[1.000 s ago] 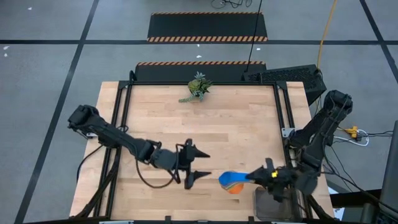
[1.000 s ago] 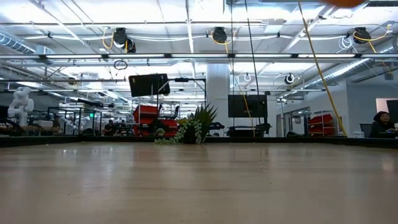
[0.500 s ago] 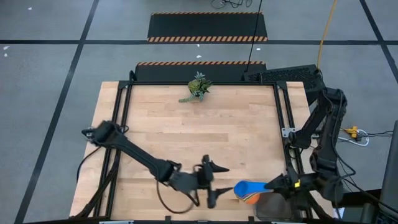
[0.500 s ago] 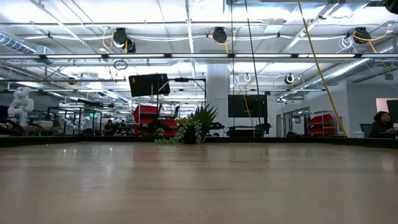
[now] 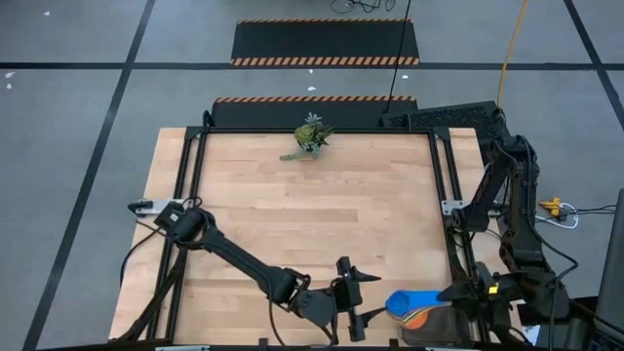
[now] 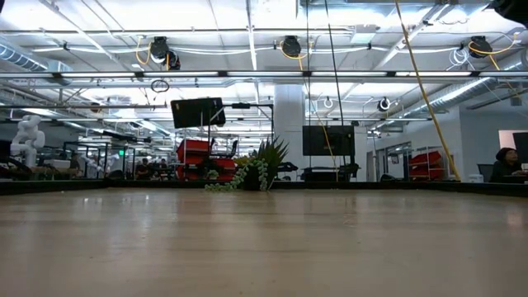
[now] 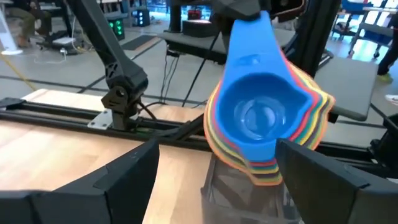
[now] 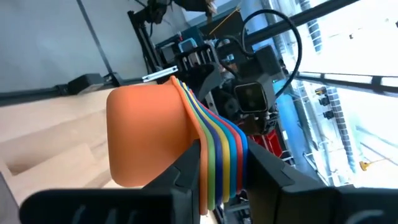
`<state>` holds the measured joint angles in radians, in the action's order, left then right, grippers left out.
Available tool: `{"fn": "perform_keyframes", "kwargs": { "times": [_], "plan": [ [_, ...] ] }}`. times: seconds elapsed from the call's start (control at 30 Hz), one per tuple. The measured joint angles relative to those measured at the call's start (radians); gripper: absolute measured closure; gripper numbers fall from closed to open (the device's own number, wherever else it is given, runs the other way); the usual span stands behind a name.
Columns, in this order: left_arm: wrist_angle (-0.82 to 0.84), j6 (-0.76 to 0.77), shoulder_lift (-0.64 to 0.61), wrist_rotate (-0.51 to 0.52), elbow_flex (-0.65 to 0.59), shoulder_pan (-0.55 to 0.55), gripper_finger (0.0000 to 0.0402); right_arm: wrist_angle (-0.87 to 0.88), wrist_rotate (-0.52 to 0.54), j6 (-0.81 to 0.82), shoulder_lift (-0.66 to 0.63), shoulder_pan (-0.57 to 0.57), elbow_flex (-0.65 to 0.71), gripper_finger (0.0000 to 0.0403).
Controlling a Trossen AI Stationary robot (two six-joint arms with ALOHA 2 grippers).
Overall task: Nest measuring cups in basket
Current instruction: Put the stacked measuring cups into the black transparent bin
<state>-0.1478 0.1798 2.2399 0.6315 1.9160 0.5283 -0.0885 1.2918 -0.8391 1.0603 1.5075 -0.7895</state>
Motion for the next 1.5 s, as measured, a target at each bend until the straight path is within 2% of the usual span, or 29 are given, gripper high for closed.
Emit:
{"fn": "perform_keyframes", "kwargs": {
  "times": [0.2, 0.43, 0.67, 1.0, 1.13, 1.23, 1.5],
  "plan": [
    [-0.016, 0.014, 0.001, 0.005, 0.006, -0.001, 0.0080, -0.011, 0.009, 0.034, 0.002, 0.046, 0.000, 0.0333],
    [-0.056, 0.005, 0.000, 0.005, 0.006, 0.015, 0.0080, -0.013, 0.102, 0.034, 0.005, 0.076, 0.000, 0.0333],
    [-0.055, 0.004, 0.000, 0.005, 0.006, 0.014, 0.0080, -0.013, 0.100, 0.166, 0.027, 0.080, 0.000, 0.0332],
    [-0.072, 0.003, 0.000, -0.032, 0.006, 0.011, 0.0080, -0.015, 0.099, 0.251, 0.114, 0.084, 0.000, 0.0331],
    [-0.082, 0.004, 0.000, -0.054, 0.006, 0.013, 0.0080, -0.014, 0.112, 0.227, 0.110, 0.098, 0.000, 0.0331],
    [-0.086, 0.005, 0.000, -0.056, 0.006, 0.015, 0.0080, -0.051, 0.182, 0.143, 0.099, 0.113, 0.000, 0.0331],
    [-0.092, -0.020, 0.000, -0.068, 0.006, 0.013, 0.0080, -0.068, 0.176, 0.156, 0.083, 0.119, -0.039, 0.0333]
  ]
}}
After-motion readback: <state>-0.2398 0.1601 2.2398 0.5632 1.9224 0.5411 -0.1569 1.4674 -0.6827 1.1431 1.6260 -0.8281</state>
